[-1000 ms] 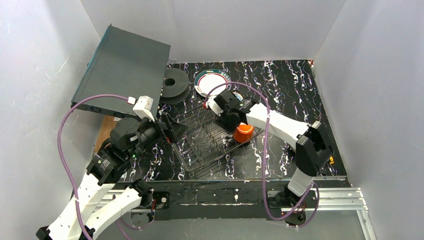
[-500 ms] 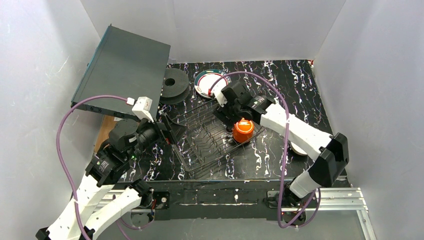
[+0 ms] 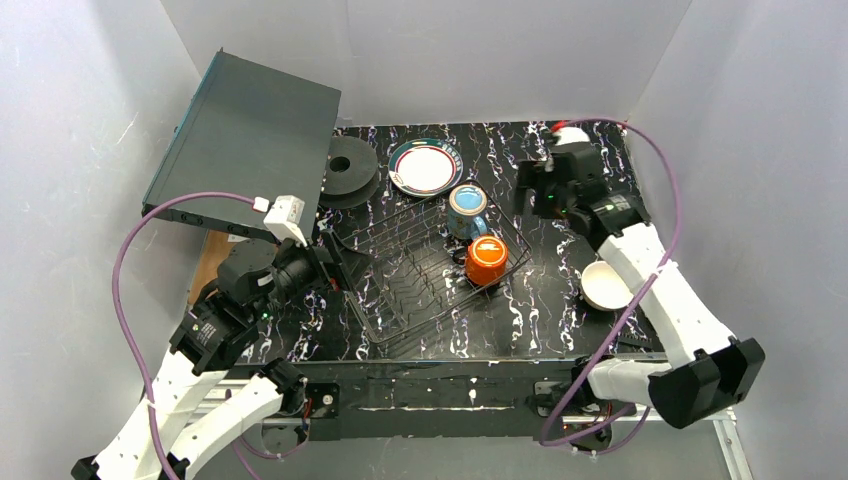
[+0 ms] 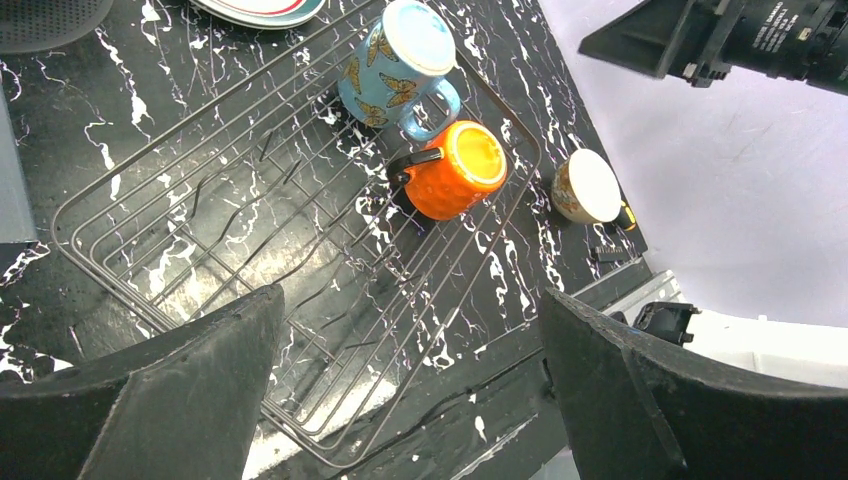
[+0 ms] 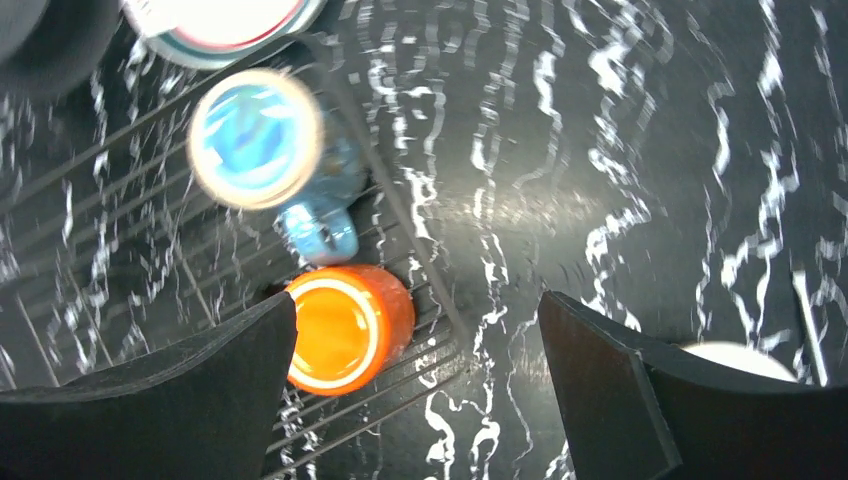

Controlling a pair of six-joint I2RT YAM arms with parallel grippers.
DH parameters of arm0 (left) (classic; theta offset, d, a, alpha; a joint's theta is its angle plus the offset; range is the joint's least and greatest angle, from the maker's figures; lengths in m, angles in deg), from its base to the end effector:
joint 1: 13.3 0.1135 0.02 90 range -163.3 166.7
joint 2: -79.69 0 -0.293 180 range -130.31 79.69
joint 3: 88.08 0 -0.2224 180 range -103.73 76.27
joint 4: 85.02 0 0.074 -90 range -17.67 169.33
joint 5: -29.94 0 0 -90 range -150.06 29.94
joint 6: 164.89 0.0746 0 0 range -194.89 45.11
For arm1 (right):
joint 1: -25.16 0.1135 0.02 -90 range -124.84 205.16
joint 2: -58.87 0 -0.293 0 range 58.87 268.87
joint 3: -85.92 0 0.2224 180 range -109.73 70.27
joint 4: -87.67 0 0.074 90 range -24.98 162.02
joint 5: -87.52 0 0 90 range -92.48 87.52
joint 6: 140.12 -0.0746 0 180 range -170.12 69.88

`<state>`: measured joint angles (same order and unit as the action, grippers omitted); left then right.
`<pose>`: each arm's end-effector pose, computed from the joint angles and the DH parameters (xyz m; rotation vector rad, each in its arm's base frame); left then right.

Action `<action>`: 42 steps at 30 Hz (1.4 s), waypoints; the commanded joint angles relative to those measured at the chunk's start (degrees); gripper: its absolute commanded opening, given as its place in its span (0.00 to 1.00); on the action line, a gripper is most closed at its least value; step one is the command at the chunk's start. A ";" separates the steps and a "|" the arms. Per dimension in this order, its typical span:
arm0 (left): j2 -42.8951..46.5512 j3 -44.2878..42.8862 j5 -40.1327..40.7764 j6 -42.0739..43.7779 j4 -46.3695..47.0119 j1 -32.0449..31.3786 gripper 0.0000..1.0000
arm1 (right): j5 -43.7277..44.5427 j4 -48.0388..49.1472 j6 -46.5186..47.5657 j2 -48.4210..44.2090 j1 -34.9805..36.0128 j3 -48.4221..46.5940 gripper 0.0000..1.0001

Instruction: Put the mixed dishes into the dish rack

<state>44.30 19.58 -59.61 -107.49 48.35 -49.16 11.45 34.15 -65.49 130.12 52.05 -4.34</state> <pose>0.0857 -0.0612 0.3919 0.0458 1.8201 -0.8583 0.2371 0.1001 0.3804 -0.0784 2.1561 0.1629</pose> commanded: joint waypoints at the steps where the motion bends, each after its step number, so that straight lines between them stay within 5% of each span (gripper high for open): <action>1: 0.07 0.10 -0.16 0.30 -0.62 0.09 0.98 | -1.05 -6.31 -17.18 -2.54 -11.94 3.31 0.98; 5: -0.14 0.70 -0.35 0.26 0.14 0.11 0.98 | -3.57 -10.33 -25.59 -2.98 -25.29 9.87 0.98; 9: -0.56 0.99 -0.45 0.23 0.40 0.09 0.98 | -3.57 -10.39 -28.00 -1.08 -30.43 15.21 0.98; 17: -1.57 0.70 -0.45 0.61 0.13 0.08 0.98 | -3.97 -7.77 -25.58 9.51 -30.62 17.30 0.97; 33: -3.03 0.65 -2.46 0.39 0.54 0.09 0.98 | 2.22 0.11 -23.59 13.11 -30.48 21.41 0.76; 40: -3.10 0.44 -2.83 -0.04 0.41 0.13 0.98 | 7.33 1.22 -24.12 15.64 -27.90 21.23 0.62; 42: -2.98 0.27 -2.60 -0.33 -0.08 0.08 0.98 | 8.83 0.92 -24.92 17.12 -26.91 20.97 0.48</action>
<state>41.06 20.09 -62.00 -107.70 48.45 -49.16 16.50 34.70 -89.21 145.72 24.08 16.95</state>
